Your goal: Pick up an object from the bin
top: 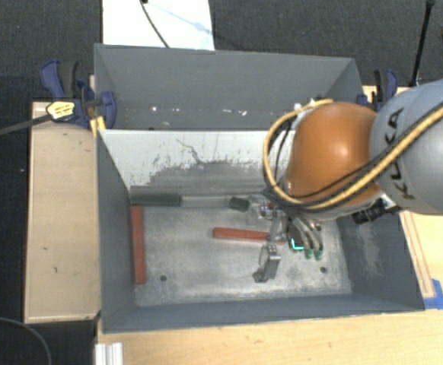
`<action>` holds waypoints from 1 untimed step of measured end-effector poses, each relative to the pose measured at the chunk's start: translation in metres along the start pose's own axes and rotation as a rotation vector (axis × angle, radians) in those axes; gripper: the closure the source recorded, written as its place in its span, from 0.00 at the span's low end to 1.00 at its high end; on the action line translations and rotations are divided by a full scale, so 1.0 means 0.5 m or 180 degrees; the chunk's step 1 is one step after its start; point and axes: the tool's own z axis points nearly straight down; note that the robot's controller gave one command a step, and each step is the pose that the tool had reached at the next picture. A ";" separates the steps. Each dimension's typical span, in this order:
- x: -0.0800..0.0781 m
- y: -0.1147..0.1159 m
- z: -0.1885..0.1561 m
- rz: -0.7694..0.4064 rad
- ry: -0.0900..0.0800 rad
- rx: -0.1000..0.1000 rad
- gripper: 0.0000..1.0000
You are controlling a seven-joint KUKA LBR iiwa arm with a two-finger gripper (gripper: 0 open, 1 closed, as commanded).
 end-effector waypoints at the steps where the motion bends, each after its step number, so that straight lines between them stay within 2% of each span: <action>1: -0.120 -0.016 0.162 -0.1045 -0.0023 0.0003 0.00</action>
Offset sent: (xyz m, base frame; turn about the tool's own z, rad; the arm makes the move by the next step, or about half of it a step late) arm 0.0596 -0.0074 -0.0802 -0.3291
